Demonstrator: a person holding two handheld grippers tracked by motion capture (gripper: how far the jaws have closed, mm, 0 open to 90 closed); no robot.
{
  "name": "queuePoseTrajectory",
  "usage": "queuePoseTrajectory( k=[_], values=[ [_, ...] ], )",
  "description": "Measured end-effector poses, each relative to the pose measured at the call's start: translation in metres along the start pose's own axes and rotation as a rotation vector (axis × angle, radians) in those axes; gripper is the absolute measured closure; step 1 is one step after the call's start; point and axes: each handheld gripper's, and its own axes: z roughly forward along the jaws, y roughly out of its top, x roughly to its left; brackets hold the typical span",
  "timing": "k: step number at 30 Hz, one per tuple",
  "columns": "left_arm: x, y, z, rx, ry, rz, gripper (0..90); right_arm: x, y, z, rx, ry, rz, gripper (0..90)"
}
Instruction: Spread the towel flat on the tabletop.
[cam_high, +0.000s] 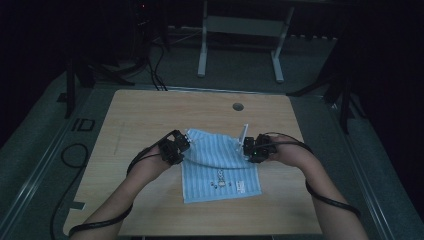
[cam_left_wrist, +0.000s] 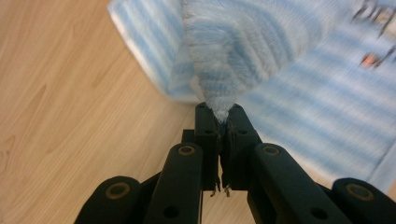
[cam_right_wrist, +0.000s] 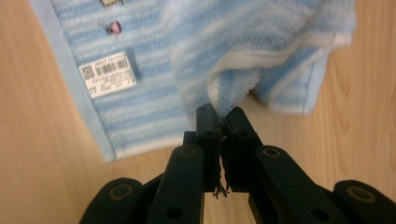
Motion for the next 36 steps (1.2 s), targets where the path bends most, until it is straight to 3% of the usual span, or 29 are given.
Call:
queuePoseTrajectory(
  k=[2,5,7,8,9,11,12,15,17,19,20,21,23,26,27,28,29,36],
  values=[
    [0.002,-0.003,0.000,0.010,0.019,-0.005,86.6,0.005,-0.011,-0.005,-0.004,-0.004,0.012,85.9],
    [0.009,-0.012,0.006,0.009,-0.025,-0.039,86.6,0.012,-0.027,-0.009,-0.027,0.010,0.028,85.9],
    [0.007,-0.016,0.011,0.031,-0.013,-0.038,86.6,0.018,-0.035,-0.009,-0.048,0.032,0.036,87.3],
    [0.007,-0.016,0.011,0.031,-0.013,-0.038,86.6,0.022,-0.038,-0.008,-0.032,0.015,0.034,87.3],
    [0.000,-0.019,0.016,0.033,-0.088,-0.035,86.5,0.025,-0.041,-0.005,-0.013,0.013,0.035,87.3],
    [-0.010,-0.022,0.018,0.027,-0.137,-0.017,86.4,0.032,-0.046,0.000,-0.004,0.010,0.033,87.3],
    [-0.016,-0.024,0.020,0.037,-0.132,0.011,86.4,0.035,-0.048,0.002,-0.013,0.020,0.033,87.3],
    [-0.021,-0.029,0.023,0.044,-0.103,0.012,83.3,0.043,-0.052,0.010,-0.020,0.033,0.039,86.8],
    [-0.021,-0.034,0.020,0.034,-0.063,-0.002,66.9,0.048,-0.051,0.015,-0.028,0.027,0.039,82.3],
    [-0.023,-0.036,0.017,0.016,-0.060,-0.009,56.4,0.051,-0.051,0.017,-0.036,0.044,0.033,78.1],
    [-0.030,-0.041,0.007,-0.020,-0.089,0.016,56.4,0.055,-0.050,0.019,-0.039,0.052,0.016,77.2],
    [-0.035,-0.042,0.003,-0.038,-0.114,0.026,48.8,0.062,-0.048,0.023,-0.051,0.065,-0.014,71.8],
    [-0.048,-0.042,-0.003,-0.059,-0.163,0.061,46.2,0.068,-0.045,0.027,-0.050,0.082,-0.042,69.1],
    [-0.070,-0.037,0.001,-0.042,-0.246,0.135,45.9,0.071,-0.040,0.035,-0.027,0.106,-0.069,63.2],
    [-0.070,-0.037,0.001,-0.042,-0.246,0.135,45.9,0.072,-0.038,0.038,-0.025,0.095,-0.083,60.0],
    [-0.083,-0.033,0.011,-0.008,-0.250,0.205,45.7,0.073,-0.037,0.040,-0.019,0.077,-0.096,59.8],
    [-0.087,-0.031,0.017,0.007,-0.254,0.220,45.4,0.073,-0.035,0.042,-0.005,0.082,-0.097,58.5],
    [-0.091,-0.024,0.036,0.063,-0.275,0.257,45.3,0.076,-0.030,0.051,0.036,0.069,-0.148,60.4]
  ],
)
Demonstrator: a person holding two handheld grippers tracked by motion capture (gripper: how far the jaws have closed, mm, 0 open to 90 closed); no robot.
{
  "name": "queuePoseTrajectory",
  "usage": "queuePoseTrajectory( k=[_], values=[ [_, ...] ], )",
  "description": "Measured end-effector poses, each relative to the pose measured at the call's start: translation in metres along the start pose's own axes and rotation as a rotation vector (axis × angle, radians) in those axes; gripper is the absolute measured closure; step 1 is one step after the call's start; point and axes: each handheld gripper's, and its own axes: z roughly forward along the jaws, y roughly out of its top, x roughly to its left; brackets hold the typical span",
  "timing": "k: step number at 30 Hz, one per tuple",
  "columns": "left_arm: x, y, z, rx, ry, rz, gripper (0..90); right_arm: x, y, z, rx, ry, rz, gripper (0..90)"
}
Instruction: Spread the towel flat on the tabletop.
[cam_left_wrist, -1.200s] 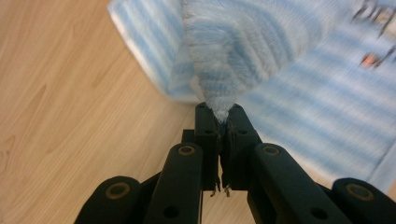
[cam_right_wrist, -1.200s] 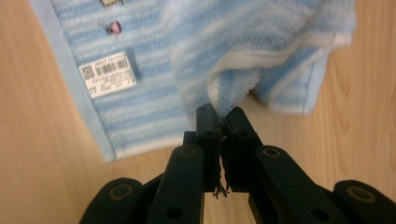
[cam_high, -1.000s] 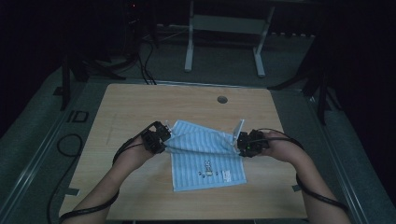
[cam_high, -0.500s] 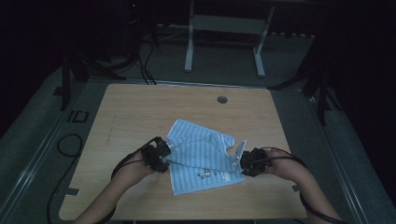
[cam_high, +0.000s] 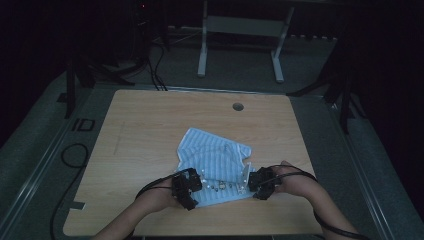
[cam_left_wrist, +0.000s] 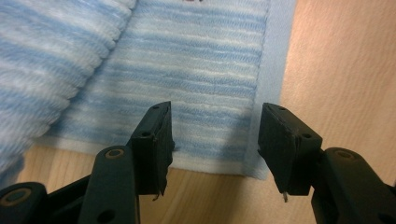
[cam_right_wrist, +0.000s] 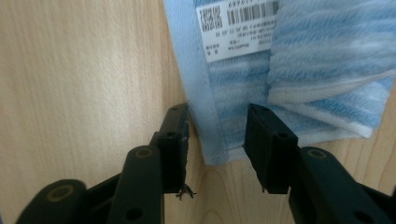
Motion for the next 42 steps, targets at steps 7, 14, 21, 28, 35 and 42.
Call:
queuePoseTrajectory(
  k=[7,14,21,28,35,42],
  values=[
    [0.015,0.001,0.005,0.012,-0.053,0.005,44.1,-0.002,0.002,0.003,0.021,0.017,-0.002,69.6],
    [0.041,0.011,0.007,-0.016,-0.038,-0.004,62.3,-0.017,0.004,0.004,0.023,0.015,0.033,80.1],
    [0.065,0.029,0.012,-0.017,0.058,-0.029,85.2,-0.051,0.000,0.007,-0.005,-0.002,0.149,84.7],
    [0.063,0.028,-0.022,-0.071,0.064,-0.035,86.6,-0.053,-0.001,-0.019,-0.032,-0.065,0.158,85.2],
    [0.030,-0.003,-0.077,-0.140,0.053,0.019,86.0,0.013,-0.003,-0.080,-0.124,-0.119,0.086,85.1],
    [-0.032,-0.037,-0.085,-0.116,-0.291,0.166,79.9,0.086,0.012,-0.100,-0.185,0.099,-0.032,75.3]
  ],
)
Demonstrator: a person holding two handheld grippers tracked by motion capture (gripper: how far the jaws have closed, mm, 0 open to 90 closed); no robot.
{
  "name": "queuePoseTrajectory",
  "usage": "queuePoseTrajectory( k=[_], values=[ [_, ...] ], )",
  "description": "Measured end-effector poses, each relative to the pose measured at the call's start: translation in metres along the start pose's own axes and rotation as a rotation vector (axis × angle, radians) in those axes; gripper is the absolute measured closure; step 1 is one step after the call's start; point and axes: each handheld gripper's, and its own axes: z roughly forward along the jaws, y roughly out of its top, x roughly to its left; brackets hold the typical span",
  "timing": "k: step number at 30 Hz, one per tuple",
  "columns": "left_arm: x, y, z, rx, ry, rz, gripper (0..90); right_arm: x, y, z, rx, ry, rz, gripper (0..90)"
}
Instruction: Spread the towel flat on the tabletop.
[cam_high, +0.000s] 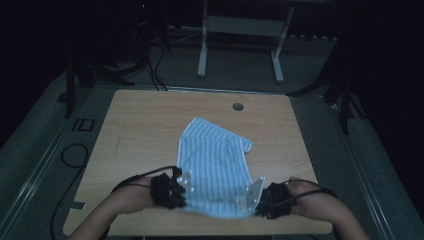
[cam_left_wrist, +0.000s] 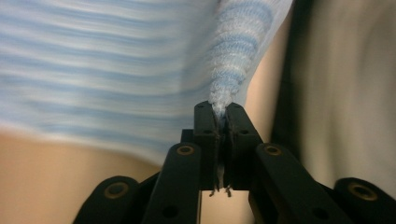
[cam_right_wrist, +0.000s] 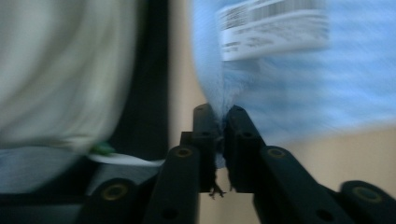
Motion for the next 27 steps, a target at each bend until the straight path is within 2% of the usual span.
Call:
queuePoseTrajectory(
  k=[1,2,3,4,5,6,7,8,9,10,11,12,14,15,17,18,19,21,23,24,25,27],
  values=[
    [-0.005,-0.001,0.002,0.009,-0.012,0.016,75.4,0.006,0.002,-0.001,-0.024,0.031,-0.020,74.0],
    [-0.005,-0.001,0.002,0.009,-0.012,0.016,68.8,0.006,0.002,-0.001,-0.024,0.031,-0.020,74.0],
    [-0.009,-0.003,0.005,0.032,0.060,0.020,58.2,0.006,0.003,-0.006,-0.059,0.006,-0.022,69.2],
    [-0.005,-0.003,0.003,0.033,0.101,0.004,57.7,0.002,0.002,-0.008,-0.070,-0.025,-0.016,69.1],
    [0.002,-0.005,0.000,0.019,0.119,-0.024,57.5,-0.004,0.001,-0.010,-0.067,-0.068,-0.006,67.1],
    [0.009,-0.006,-0.001,0.017,0.162,-0.050,55.6,-0.011,-0.001,-0.010,-0.065,-0.075,0.021,65.0],
    [0.009,-0.006,-0.001,0.017,0.162,-0.050,54.6,-0.011,-0.001,-0.010,-0.065,-0.075,0.021,65.0],
    [0.022,-0.008,-0.002,0.027,0.247,-0.084,54.6,-0.018,-0.003,-0.010,-0.073,-0.081,0.033,64.9],
    [0.031,-0.009,-0.002,0.020,0.272,-0.104,54.5,-0.031,-0.006,-0.007,-0.087,-0.114,0.053,65.0],
    [0.038,-0.009,-0.001,0.013,0.290,-0.118,53.8,-0.041,-0.007,-0.002,-0.072,-0.130,0.072,65.0],
    [0.049,-0.009,0.001,-0.002,0.331,-0.130,51.6,-0.047,-0.007,0.003,-0.057,-0.157,0.075,64.9],
    [0.056,-0.009,0.003,-0.010,0.339,-0.143,51.6,-0.057,-0.008,0.012,-0.025,-0.198,0.064,64.9],
    [0.076,-0.008,0.007,-0.036,0.359,-0.154,51.0,-0.078,-0.010,0.027,0.013,-0.218,0.067,64.8],
    [0.086,-0.008,0.009,-0.039,0.339,-0.180,50.3,-0.089,-0.010,0.034,0.022,-0.221,0.080,66.2],
    [0.099,-0.006,0.014,-0.044,0.352,-0.190,50.3,-0.108,-0.011,0.046,0.020,-0.197,0.113,66.5],
    [0.107,-0.005,0.017,-0.047,0.334,-0.204,50.2,-0.114,-0.011,0.050,0.011,-0.203,0.112,66.7],
    [0.111,-0.004,0.019,-0.043,0.335,-0.201,50.3,-0.124,-0.011,0.057,0.003,-0.181,0.132,66.6],
    [0.120,-0.001,0.025,-0.044,0.316,-0.209,50.3,-0.136,-0.011,0.066,-0.004,-0.189,0.136,66.8],
    [0.127,0.001,0.032,-0.032,0.307,-0.211,50.3,-0.144,-0.012,0.073,0.006,-0.160,0.152,66.8],
    [0.130,0.001,0.035,-0.018,0.298,-0.209,50.3,-0.148,-0.012,0.077,0.011,-0.161,0.151,66.8],
    [0.131,0.001,0.038,-0.011,0.294,-0.215,50.3,-0.150,-0.013,0.080,0.021,-0.133,0.165,66.7],
    [0.134,0.000,0.043,0.017,0.290,-0.222,50.4,-0.151,-0.015,0.085,0.053,-0.115,0.160,66.7]
  ],
)
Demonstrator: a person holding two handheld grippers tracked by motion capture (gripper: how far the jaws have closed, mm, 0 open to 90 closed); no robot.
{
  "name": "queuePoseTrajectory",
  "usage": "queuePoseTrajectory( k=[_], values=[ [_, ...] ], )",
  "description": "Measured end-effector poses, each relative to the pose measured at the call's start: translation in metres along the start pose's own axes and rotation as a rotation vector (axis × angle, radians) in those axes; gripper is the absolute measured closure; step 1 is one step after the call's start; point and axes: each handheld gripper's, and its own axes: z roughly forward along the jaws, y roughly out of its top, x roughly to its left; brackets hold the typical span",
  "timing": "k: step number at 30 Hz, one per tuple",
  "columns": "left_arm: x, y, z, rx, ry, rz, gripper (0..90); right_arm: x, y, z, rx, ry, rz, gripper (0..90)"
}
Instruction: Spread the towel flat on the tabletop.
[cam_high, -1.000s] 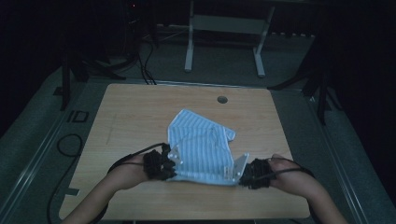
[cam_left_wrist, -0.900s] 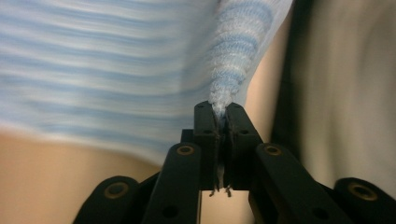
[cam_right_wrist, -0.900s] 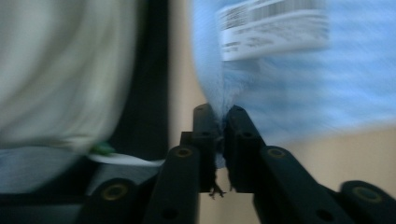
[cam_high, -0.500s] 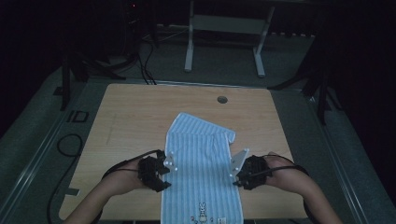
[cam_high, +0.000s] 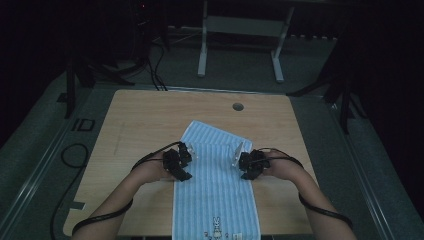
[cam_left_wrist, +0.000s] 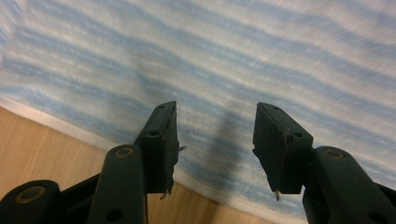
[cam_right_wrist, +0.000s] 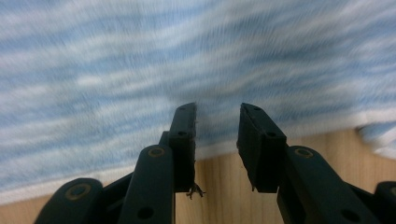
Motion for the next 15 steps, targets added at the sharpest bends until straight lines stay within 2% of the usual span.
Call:
queuePoseTrajectory(
  k=[2,4,6,8,9,11,14,15],
  values=[
    [-0.001,-0.002,0.005,0.035,-0.003,0.007,50.4,-0.001,-0.003,0.006,0.046,0.034,0.004,66.8],
    [-0.001,-0.004,0.010,0.068,-0.007,0.011,52.0,-0.001,-0.005,0.006,0.044,0.048,0.011,67.8],
    [0.000,-0.006,0.012,0.068,-0.013,0.004,52.0,-0.002,-0.006,0.006,0.049,0.060,0.019,68.6],
    [0.001,-0.006,0.011,0.063,-0.015,0.004,58.6,-0.002,-0.006,0.006,0.065,0.080,0.023,80.5],
    [0.001,-0.006,0.011,0.062,-0.015,0.004,67.9,-0.001,-0.005,0.006,0.065,0.085,0.016,84.1],
    [0.001,-0.003,0.011,0.064,-0.012,-0.018,82.1,0.001,-0.004,0.006,0.069,0.075,0.006,85.8],
    [0.003,-0.002,0.006,0.049,0.010,-0.033,85.7,-0.001,-0.007,0.001,0.037,0.058,0.026,86.1],
    [0.003,-0.002,0.000,0.023,0.003,-0.043,85.7,-0.002,-0.008,-0.002,0.029,0.061,0.040,86.1]
  ],
)
